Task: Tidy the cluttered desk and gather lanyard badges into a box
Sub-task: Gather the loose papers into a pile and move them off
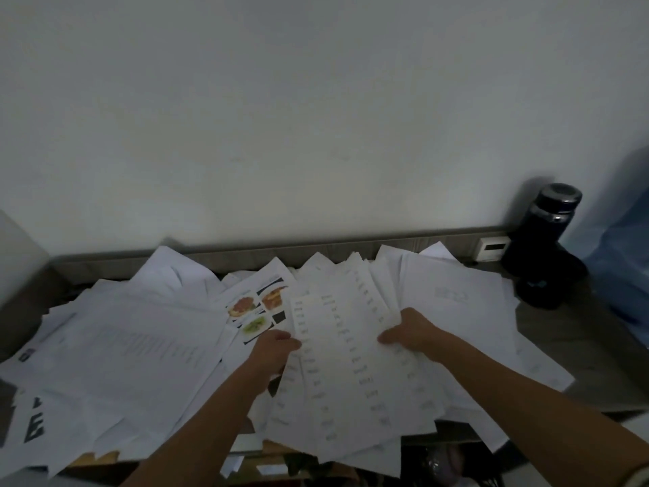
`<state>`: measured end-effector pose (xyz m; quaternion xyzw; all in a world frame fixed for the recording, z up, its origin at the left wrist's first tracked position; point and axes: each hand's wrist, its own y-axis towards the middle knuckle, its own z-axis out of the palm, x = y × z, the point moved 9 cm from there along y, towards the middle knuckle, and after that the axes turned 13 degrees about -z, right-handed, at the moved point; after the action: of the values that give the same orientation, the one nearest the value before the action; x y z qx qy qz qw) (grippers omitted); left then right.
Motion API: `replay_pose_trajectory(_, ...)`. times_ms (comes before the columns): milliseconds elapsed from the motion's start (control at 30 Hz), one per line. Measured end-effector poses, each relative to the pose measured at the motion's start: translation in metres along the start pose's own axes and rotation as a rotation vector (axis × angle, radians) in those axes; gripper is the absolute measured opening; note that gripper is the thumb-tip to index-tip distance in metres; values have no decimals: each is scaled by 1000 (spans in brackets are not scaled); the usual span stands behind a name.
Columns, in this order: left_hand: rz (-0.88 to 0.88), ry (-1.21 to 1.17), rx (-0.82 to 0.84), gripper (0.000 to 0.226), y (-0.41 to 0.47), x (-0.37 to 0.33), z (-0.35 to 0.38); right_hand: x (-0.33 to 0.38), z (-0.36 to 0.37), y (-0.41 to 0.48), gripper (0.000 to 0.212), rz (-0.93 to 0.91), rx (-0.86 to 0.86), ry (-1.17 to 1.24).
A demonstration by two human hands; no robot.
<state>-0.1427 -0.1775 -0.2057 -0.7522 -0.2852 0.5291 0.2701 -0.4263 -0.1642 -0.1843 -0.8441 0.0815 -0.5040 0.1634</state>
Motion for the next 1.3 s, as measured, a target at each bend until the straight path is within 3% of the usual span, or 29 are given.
replay_pose_trajectory(100,29,-99,28,61,-4,-3,-3,39,-18,-6,24,-221,-91,40)
replay_pose_trajectory(167,142,-167,122,60,-19,-26,-2,66,-32,-15,15,-364,-128,232)
replay_pose_trajectory(300,414,-219,245,71,-59,-100,-22,120,-64,-30,30,-577,-89,422)
replay_pose_trajectory(500,675,-118,225,58,-102,-157,-35,138,-70,-18,49,-618,18,422)
replay_pose_trajectory(633,640,-139,241,46,-105,-157,-26,128,-53,-12,49,-610,22,445)
replay_pose_trajectory(733,633,-190,242,48,-111,-163,-32,133,-59,-11,32,-644,-94,533)
replay_pose_trajectory(867,582,-188,300,50,-104,-152,-33,142,-65,-8,45,-663,-94,749)
replay_pose_trajectory(1000,443,-203,290,64,-79,-112,-20,111,-34,-2,36,-503,34,633)
replay_pose_trajectory(1100,391,-183,357,58,-69,-88,-3,83,-4,-5,39,-443,144,547)
replay_pose_trajectory(1300,384,-134,344,40,-54,-97,9,70,-14,-4,38,-401,-5,602)
